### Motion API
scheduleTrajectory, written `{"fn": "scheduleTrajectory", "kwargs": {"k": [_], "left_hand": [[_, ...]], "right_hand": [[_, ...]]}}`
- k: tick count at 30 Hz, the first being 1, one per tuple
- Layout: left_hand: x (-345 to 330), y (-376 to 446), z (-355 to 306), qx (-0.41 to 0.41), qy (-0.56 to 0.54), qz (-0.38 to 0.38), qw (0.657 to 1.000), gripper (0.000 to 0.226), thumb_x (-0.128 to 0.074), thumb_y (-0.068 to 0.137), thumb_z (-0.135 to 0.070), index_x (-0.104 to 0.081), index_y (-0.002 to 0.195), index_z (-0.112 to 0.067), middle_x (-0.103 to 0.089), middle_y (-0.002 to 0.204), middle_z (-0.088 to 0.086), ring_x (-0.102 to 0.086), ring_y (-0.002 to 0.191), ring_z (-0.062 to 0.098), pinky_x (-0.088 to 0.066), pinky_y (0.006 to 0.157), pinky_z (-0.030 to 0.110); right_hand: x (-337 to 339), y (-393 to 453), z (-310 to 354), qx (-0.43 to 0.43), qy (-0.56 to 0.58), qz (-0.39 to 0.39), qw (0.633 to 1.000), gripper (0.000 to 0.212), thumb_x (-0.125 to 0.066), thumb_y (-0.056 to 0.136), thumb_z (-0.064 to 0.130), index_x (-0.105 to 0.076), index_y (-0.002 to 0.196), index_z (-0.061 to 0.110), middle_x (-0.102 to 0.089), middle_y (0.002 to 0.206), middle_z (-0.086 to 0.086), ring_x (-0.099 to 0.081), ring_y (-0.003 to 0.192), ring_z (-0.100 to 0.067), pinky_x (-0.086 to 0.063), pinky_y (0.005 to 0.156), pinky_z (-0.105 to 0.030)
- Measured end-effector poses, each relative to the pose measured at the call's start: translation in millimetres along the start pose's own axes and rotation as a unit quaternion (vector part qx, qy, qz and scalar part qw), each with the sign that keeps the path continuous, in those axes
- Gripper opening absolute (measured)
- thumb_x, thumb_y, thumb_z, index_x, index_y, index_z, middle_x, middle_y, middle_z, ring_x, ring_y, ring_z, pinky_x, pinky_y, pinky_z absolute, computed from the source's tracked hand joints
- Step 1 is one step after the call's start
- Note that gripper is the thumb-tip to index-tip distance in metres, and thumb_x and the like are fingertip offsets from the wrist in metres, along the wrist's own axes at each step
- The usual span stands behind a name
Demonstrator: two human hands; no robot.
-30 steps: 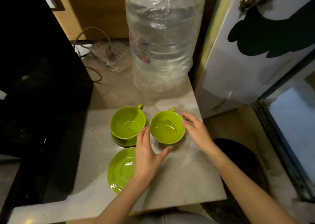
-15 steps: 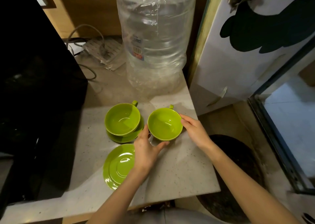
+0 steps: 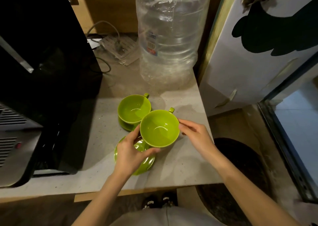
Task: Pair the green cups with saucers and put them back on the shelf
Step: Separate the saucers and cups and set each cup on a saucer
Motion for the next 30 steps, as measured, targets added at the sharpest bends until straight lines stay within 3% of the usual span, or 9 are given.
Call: {"fn": "scheduleTrajectory", "kwargs": {"k": [6, 9, 11, 15, 19, 23, 27, 30], "left_hand": [[31, -24, 18, 0.011, -0.005, 0.024, 1.000, 0.096, -0.076, 0.043, -0.042, -0.037, 0.129, -0.024, -0.051, 0.114, -0.011, -0.053, 0.106, 0.006, -0.036, 0.080, -0.003], [39, -34, 30, 0.021, -0.004, 0.027, 0.999, 0.093, -0.076, 0.044, -0.042, -0.033, 0.126, -0.029, -0.050, 0.117, -0.011, -0.053, 0.109, 0.008, -0.041, 0.086, 0.006], [42, -38, 37, 0.029, -0.003, 0.030, 0.999, 0.095, -0.080, 0.047, -0.036, -0.034, 0.130, -0.025, -0.049, 0.118, -0.011, -0.052, 0.111, 0.008, -0.041, 0.089, 0.014], [45, -41, 46, 0.035, 0.007, 0.039, 0.999, 0.094, -0.083, 0.050, -0.027, -0.041, 0.133, -0.014, -0.048, 0.119, -0.012, -0.050, 0.111, 0.006, -0.037, 0.087, 0.000], [44, -43, 49, 0.046, 0.005, 0.052, 0.998, 0.095, -0.080, 0.050, -0.032, -0.040, 0.134, -0.014, -0.046, 0.120, -0.011, -0.049, 0.113, 0.007, -0.039, 0.095, 0.018], [44, -43, 51, 0.059, 0.002, 0.048, 0.997, 0.098, -0.073, 0.046, -0.043, -0.040, 0.134, -0.013, -0.045, 0.120, -0.012, -0.048, 0.113, 0.007, -0.039, 0.096, 0.020], [45, -42, 54, 0.061, 0.000, 0.047, 0.997, 0.095, -0.077, 0.049, -0.037, -0.040, 0.134, -0.014, -0.047, 0.124, -0.008, -0.047, 0.113, 0.007, -0.040, 0.095, 0.021], [44, -43, 57, 0.066, -0.003, 0.047, 0.997, 0.095, -0.078, 0.051, -0.035, -0.039, 0.135, -0.013, -0.051, 0.134, 0.004, -0.048, 0.114, 0.009, -0.041, 0.097, 0.025]], "right_hand": [[-35, -18, -12, -0.005, 0.006, 0.055, 0.998, 0.033, -0.055, 0.087, 0.004, -0.059, 0.120, 0.006, -0.066, 0.101, 0.004, -0.064, 0.080, 0.014, -0.049, 0.070, -0.005], [-48, -23, -19, -0.006, 0.004, 0.073, 0.997, 0.034, -0.056, 0.087, 0.003, -0.058, 0.121, 0.005, -0.066, 0.107, 0.002, -0.064, 0.083, 0.009, -0.051, 0.076, -0.009], [-55, -25, -22, -0.007, 0.000, 0.077, 0.997, 0.035, -0.056, 0.087, 0.004, -0.057, 0.122, 0.005, -0.065, 0.112, -0.001, -0.063, 0.089, 0.004, -0.051, 0.083, -0.011], [-64, -26, -30, -0.015, -0.007, 0.086, 0.996, 0.037, -0.058, 0.087, 0.006, -0.056, 0.124, 0.006, -0.064, 0.120, -0.005, -0.061, 0.105, -0.011, -0.048, 0.094, -0.022], [-68, -26, -35, -0.016, -0.017, 0.096, 0.995, 0.038, -0.057, 0.088, 0.009, -0.055, 0.125, 0.009, -0.063, 0.121, -0.002, -0.060, 0.110, -0.010, -0.049, 0.089, -0.016], [-71, -27, -33, -0.007, -0.022, 0.098, 0.995, 0.038, -0.056, 0.089, 0.010, -0.054, 0.126, 0.009, -0.061, 0.117, 0.005, -0.059, 0.102, -0.001, -0.049, 0.077, -0.006], [-72, -26, -32, -0.006, -0.017, 0.093, 0.995, 0.039, -0.056, 0.088, 0.010, -0.054, 0.127, 0.010, -0.061, 0.117, 0.005, -0.059, 0.106, -0.007, -0.050, 0.082, -0.009], [-72, -27, -32, -0.005, -0.014, 0.094, 0.995, 0.039, -0.056, 0.088, 0.011, -0.054, 0.127, 0.011, -0.062, 0.120, 0.003, -0.059, 0.109, -0.008, -0.050, 0.088, -0.014]]}}
Point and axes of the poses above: each hand's wrist, its own y-axis towards the middle knuckle, its own x-axis out of the back of the hand, z = x × y, the point moved 5 cm from there along y, towards the middle knuckle
